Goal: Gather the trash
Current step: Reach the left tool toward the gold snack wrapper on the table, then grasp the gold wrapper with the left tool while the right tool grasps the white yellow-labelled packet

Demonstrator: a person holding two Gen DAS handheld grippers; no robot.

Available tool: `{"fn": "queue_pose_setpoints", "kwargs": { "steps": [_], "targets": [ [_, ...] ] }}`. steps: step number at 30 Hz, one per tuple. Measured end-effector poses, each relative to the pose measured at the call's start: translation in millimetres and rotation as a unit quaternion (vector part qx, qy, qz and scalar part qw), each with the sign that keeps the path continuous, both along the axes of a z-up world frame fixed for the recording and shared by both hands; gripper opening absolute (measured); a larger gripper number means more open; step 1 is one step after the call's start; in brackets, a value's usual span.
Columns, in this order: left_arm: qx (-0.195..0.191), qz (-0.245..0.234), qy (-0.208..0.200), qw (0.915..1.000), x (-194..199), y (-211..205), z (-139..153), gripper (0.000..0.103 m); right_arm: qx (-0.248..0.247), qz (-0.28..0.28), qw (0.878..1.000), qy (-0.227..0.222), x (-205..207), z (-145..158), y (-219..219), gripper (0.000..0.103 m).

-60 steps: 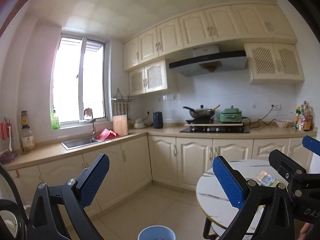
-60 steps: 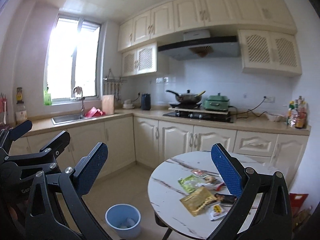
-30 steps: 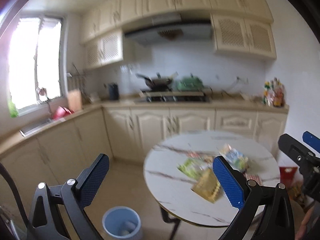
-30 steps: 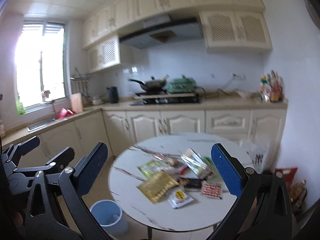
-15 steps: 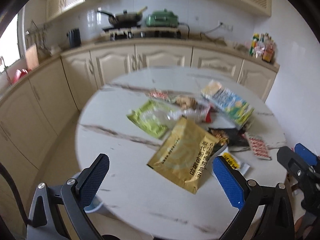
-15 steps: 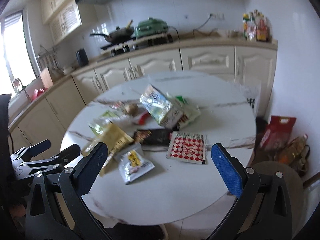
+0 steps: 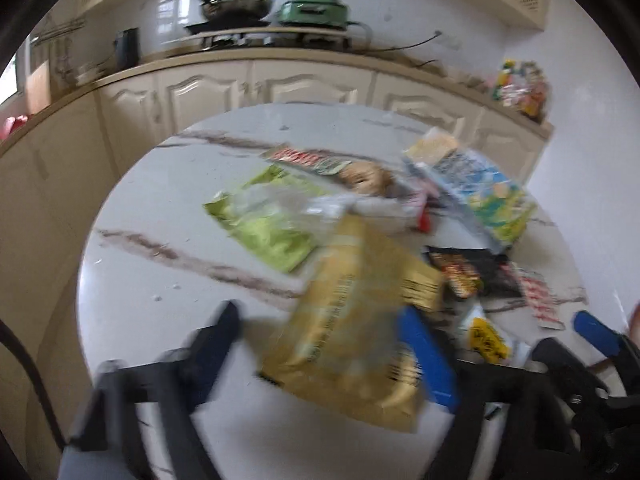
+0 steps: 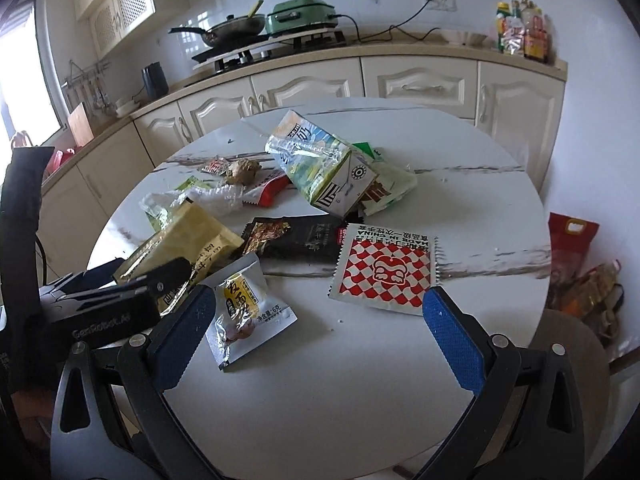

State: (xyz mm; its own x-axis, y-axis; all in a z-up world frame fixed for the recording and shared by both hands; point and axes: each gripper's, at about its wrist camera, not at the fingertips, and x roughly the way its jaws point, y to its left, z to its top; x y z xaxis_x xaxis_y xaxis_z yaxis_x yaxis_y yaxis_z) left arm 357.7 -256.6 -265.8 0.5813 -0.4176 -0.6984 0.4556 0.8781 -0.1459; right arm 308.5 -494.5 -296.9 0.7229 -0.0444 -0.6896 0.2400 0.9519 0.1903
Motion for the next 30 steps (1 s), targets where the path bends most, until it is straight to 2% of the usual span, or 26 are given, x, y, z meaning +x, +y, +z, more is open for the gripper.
{"fn": "queue_pose_setpoints", "kwargs": {
  "steps": [3,5,6,8,12,16,21,24,25,28,29,30],
  "targets": [
    [-0.007,-0.010,-0.003,0.9999,-2.8,0.2,-2.5,0.042,-0.003,0.002,1.000,0.003,0.1,-0.2,3.5,0.103],
    [-0.024,-0.010,-0.018,0.9995,-8.4,8.8,3.8,0.019,-0.005,0.001,1.000,0.005,0.1,-0.6,6.6,0.103],
    [-0.040,-0.013,-0.014,0.9990,-9.1,14.9,7.6,0.016,-0.005,0.002,1.000,0.007,0.2,-0.8,8.3,0.103],
    [-0.044,-0.017,-0.018,0.9987,-11.9,16.7,8.3,0.009,-0.008,0.006,1.000,0.009,0.8,-1.0,13.1,0.103],
    [-0.052,-0.028,-0.026,0.9979,-27.2,36.6,15.3,0.006,-0.006,0.034,0.999,0.016,8.5,-2.8,23.4,0.103],
    [-0.046,-0.029,-0.040,0.9977,-47.8,57.2,23.0,0.005,-0.017,0.058,0.997,0.045,26.2,-12.8,33.9,0.103],
    [-0.055,-0.037,-0.016,0.9977,-51.7,66.6,22.1,0.007,-0.027,0.073,0.995,0.058,41.7,-15.3,41.0,0.103],
    [-0.056,-0.041,-0.013,0.9975,-51.7,65.5,23.3,0.008,-0.062,0.093,0.991,0.070,48.8,-19.3,53.0,0.102],
    [-0.058,-0.040,-0.012,0.9974,-51.3,64.7,23.6,0.008,-0.078,0.100,0.990,0.068,48.7,-20.1,57.3,0.100],
    [-0.066,-0.049,0.008,0.9965,-46.6,57.6,17.6,0.012,-0.075,0.113,0.989,0.059,47.1,-19.1,58.9,0.091],
    [-0.068,-0.053,0.017,0.9961,-46.2,55.4,14.5,0.014,-0.076,0.119,0.989,0.054,45.6,-18.0,60.0,0.075],
    [-0.068,-0.053,0.019,0.9961,-46.6,52.6,12.8,0.015,-0.075,0.125,0.988,0.046,44.6,-16.4,60.6,0.048]
  ]
}}
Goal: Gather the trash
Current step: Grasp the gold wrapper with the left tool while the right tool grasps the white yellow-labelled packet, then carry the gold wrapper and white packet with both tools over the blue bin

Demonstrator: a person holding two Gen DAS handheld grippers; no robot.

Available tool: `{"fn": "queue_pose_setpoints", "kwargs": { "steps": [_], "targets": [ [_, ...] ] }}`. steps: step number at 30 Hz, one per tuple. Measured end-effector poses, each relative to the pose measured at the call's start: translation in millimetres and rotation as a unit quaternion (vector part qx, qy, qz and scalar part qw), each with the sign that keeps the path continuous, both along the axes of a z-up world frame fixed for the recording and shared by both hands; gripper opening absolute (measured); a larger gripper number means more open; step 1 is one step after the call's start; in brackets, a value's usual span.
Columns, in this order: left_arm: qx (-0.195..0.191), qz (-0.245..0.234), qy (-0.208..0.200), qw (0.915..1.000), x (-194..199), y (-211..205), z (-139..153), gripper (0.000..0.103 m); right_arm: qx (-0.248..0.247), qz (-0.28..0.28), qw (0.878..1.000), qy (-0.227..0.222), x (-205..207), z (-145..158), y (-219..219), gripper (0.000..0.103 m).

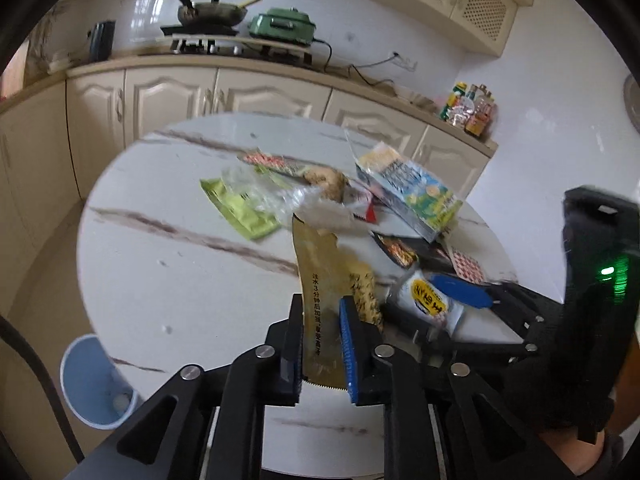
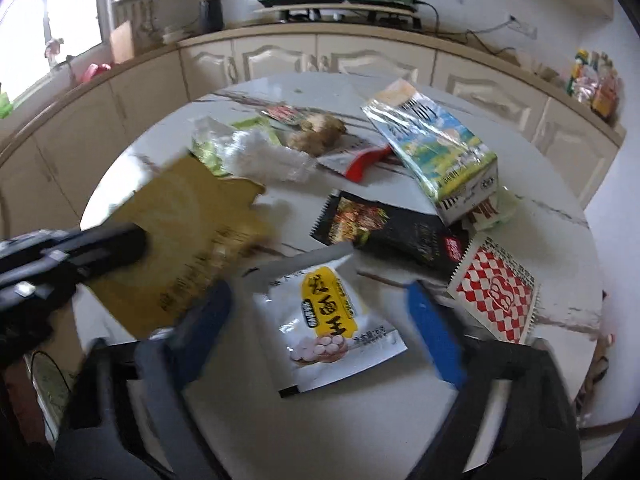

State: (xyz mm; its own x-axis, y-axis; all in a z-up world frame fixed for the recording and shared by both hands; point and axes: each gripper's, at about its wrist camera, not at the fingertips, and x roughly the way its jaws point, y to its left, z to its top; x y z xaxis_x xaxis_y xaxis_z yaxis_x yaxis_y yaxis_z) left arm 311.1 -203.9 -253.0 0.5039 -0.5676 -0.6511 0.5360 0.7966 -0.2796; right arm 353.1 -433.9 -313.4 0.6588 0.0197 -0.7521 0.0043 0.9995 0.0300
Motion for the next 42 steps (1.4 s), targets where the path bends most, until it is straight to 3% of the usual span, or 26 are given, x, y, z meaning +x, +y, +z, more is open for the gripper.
{"fn": "queue_pose_setpoints", "kwargs": {
  "steps": [6,11,16,26,33,37,42],
  "targets": [
    [-0.005,-0.003,0.007,1.0000,1.2,-8.4,-0.6,0.015,0.020,0.005,1.000,-0.010,-4.8,2.5,-3.7,0.037],
    [-0.021,-0.006,-0.003,0.9998,-6.5,-10.5,2.6,0.008,0.052,0.009,0.998,-0.026,-12.6,1.9,-9.5,0.032],
    [-0.038,-0.015,-0.019,0.9990,-15.4,-11.5,11.3,0.003,0.071,0.006,0.997,-0.033,-17.4,3.9,-8.7,0.031],
    [-0.067,-0.020,-0.051,0.9962,-32.1,1.2,30.7,0.002,0.060,0.021,0.995,-0.077,-25.4,45.0,16.8,0.031],
    [-0.082,0.015,-0.099,0.9916,-42.7,55.3,63.1,0.002,0.048,0.059,0.991,-0.111,-18.1,85.9,57.3,0.031],
    [-0.089,0.072,-0.123,0.9857,-47.8,121.7,79.7,0.002,0.046,0.117,0.983,-0.130,-1.5,107.1,115.1,0.031],
    [-0.081,0.151,-0.139,0.9755,-54.0,210.1,85.4,0.002,0.049,0.203,0.969,-0.131,24.8,109.3,203.0,0.031]
  ]
}}
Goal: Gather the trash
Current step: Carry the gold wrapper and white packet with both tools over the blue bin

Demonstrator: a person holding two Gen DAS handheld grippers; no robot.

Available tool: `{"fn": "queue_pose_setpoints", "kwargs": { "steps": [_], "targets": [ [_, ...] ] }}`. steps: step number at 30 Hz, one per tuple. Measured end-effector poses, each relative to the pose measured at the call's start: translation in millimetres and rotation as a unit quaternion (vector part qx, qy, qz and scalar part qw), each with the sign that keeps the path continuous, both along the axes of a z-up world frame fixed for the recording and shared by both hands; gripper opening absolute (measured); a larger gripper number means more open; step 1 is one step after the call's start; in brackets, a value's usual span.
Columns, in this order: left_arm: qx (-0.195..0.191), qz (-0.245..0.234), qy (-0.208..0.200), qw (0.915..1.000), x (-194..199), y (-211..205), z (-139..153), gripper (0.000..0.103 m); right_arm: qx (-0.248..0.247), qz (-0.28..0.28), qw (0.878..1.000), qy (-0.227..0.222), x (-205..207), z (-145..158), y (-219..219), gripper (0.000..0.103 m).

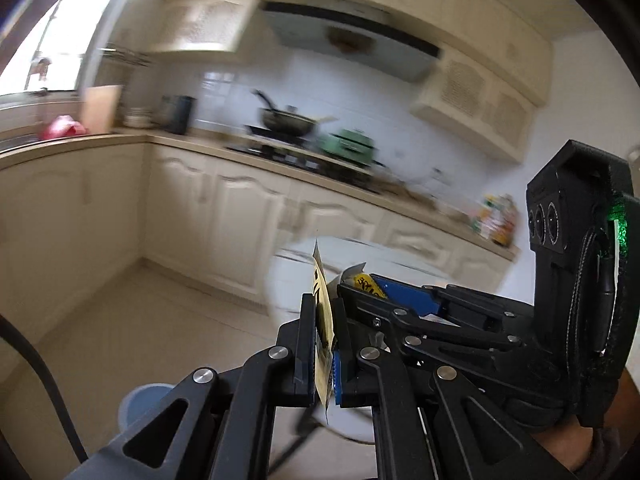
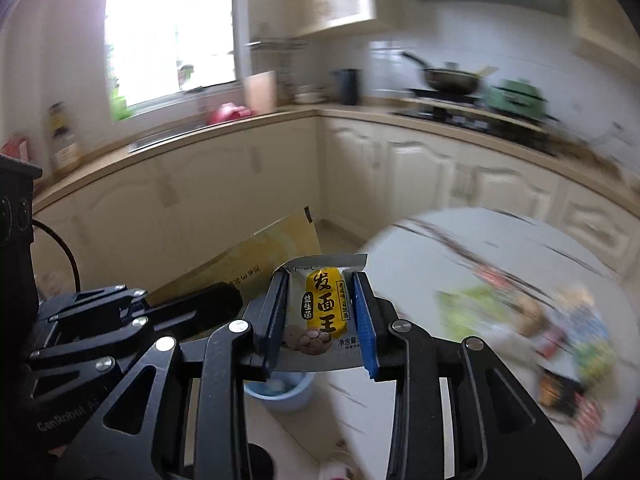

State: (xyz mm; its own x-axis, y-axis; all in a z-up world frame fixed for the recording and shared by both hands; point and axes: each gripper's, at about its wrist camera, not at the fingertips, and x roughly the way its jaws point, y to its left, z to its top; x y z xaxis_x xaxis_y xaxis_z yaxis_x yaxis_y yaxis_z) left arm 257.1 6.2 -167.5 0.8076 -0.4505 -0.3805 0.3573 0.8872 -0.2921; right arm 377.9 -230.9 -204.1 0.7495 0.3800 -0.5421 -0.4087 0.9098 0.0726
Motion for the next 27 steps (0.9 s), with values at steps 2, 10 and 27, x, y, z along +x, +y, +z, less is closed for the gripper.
{"fn": "queue_pose_setpoints", "kwargs": {
  "steps": [2,10,27],
  "targets": [
    [0.006,0.034,0.009,0.9994,1.5,33.8,-6.1,0.002,-0.003,0.037,0.999,0.004,12.5,-6.3,39.8,0.031],
    [0.026,0.116,0.123,0.9853,53.3,115.2,-92.7,0.003,-0.019,0.126,0.988,0.087,81.4,-95.0,144.8,0.031],
    [0.032,0.121,0.341,0.9318,255.1,146.2,-279.5,0.016,-0.048,0.102,0.953,0.281,222.4,-332.8,166.1,0.031]
  ]
}}
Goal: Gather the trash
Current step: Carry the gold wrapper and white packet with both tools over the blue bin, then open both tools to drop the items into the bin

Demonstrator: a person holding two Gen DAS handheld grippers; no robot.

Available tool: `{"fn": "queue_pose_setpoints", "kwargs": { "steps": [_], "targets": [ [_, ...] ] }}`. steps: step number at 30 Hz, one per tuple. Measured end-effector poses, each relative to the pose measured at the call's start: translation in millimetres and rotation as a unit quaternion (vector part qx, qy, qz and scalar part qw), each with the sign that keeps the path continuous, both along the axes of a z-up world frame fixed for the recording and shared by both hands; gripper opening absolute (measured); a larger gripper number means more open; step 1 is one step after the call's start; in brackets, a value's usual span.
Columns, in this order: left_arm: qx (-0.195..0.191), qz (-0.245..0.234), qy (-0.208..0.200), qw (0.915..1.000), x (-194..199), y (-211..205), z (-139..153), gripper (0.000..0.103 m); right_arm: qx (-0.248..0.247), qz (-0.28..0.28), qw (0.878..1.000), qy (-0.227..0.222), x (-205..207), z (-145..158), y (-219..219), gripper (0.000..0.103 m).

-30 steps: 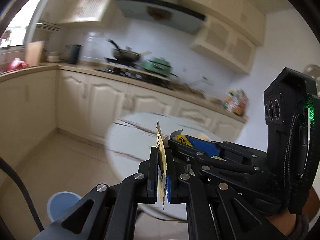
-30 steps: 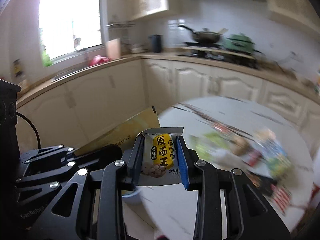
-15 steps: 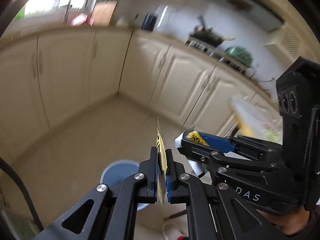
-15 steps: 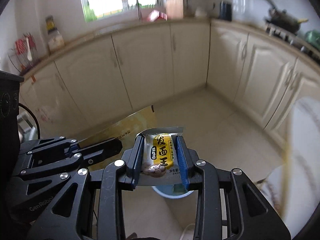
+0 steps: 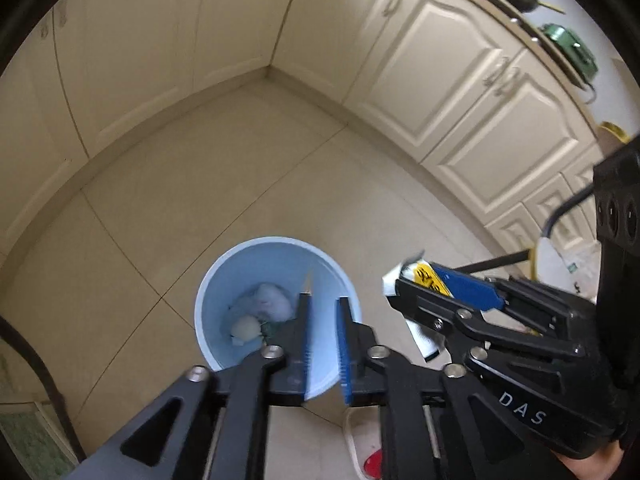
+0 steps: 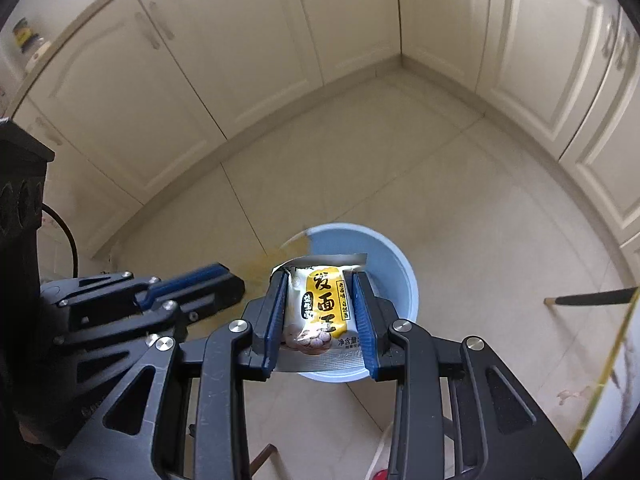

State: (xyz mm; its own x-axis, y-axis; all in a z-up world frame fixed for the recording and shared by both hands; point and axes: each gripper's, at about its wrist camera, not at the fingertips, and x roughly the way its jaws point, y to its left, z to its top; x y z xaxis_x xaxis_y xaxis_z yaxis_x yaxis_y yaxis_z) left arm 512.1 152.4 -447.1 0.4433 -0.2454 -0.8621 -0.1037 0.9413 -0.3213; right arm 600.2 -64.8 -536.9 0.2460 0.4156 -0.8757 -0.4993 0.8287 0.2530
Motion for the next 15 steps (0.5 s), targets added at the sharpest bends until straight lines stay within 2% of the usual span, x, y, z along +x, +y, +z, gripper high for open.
{"fn": "queue_pose_setpoints", "kwargs": {
  "steps": [2,7,9,11,13,14,15],
  "targets": [
    [0.007,0.011,0.011,0.9999,19.9,3.6,-6.6,0.032,0.004,-0.005,1.000,0.009,6.0,-10.5,-1.3,0.031],
    [0.012,0.041,0.015,0.9990,27.4,6.8,-2.4,0.036,0.022,-0.009,0.999,0.026,14.8,-22.3,-4.2,0.036],
    [0.017,0.052,0.010,0.9984,18.9,8.2,3.6,0.038,0.025,-0.006,0.999,0.023,15.6,-20.2,-2.3,0.040],
    [0.028,0.066,0.004,0.9974,13.3,9.9,12.2,0.045,0.030,-0.004,0.999,0.020,13.0,-15.4,-2.1,0.047],
    [0.039,0.075,-0.009,0.9964,7.3,14.4,25.1,0.046,0.029,-0.003,0.999,0.011,7.4,-7.9,-0.9,0.047],
    [0.046,0.079,-0.013,0.9957,4.6,13.6,32.0,0.046,0.032,-0.001,0.999,0.007,4.4,-1.5,-0.3,0.056],
    [0.052,0.083,-0.019,0.9950,-0.2,15.0,39.8,0.047,0.032,-0.001,0.999,0.002,1.1,3.8,-0.2,0.070]
  ]
}}
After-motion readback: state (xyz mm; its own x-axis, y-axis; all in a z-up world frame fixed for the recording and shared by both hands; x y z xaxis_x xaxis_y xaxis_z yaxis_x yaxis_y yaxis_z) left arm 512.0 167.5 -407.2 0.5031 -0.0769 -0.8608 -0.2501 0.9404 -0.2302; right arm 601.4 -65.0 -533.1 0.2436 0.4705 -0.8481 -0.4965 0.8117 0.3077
